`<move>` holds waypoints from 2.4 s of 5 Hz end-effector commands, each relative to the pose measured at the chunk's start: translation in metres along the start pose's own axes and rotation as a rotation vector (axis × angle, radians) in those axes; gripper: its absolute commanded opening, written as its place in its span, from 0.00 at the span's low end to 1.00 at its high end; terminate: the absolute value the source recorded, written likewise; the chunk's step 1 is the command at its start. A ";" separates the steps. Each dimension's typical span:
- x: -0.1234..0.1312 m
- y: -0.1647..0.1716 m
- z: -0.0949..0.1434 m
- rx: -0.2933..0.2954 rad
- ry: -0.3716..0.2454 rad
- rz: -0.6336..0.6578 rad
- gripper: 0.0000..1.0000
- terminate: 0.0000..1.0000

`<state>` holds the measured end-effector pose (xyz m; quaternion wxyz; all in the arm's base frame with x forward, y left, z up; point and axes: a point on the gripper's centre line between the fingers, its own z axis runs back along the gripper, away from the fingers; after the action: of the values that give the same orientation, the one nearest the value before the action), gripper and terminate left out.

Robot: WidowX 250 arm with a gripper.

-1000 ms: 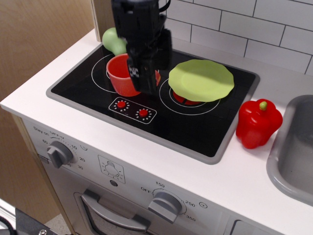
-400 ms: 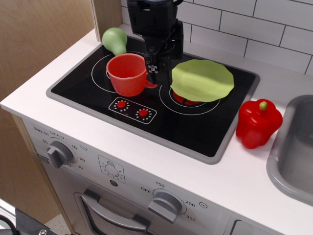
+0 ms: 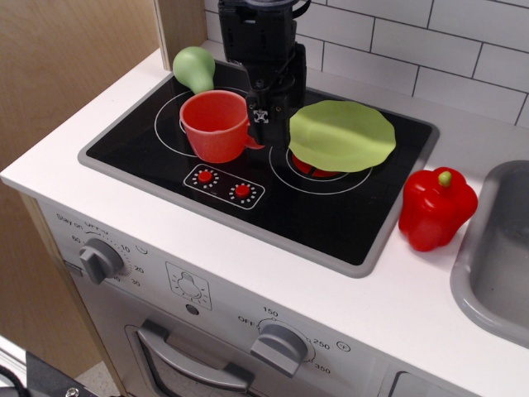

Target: Put cup on plate

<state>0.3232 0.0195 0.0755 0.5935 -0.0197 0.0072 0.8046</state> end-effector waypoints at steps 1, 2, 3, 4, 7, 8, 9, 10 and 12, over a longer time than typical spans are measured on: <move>0.006 -0.008 0.007 -0.038 -0.024 -0.018 1.00 0.00; 0.007 -0.009 0.004 -0.053 -0.046 -0.036 1.00 0.00; 0.005 -0.007 -0.002 -0.052 -0.065 -0.059 1.00 0.00; 0.005 -0.006 -0.006 -0.048 -0.077 -0.063 0.00 0.00; -0.011 -0.001 0.022 -0.040 -0.061 -0.142 0.00 0.00; -0.020 -0.002 0.032 -0.041 -0.035 -0.186 0.00 0.00; -0.032 -0.005 0.036 -0.048 -0.014 -0.244 0.00 0.00; -0.044 -0.012 0.034 -0.051 0.009 -0.274 0.00 0.00; -0.063 -0.020 0.028 -0.074 0.039 -0.352 0.00 0.00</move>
<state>0.3521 -0.0347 0.0872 0.7240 -0.0370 0.0060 0.6888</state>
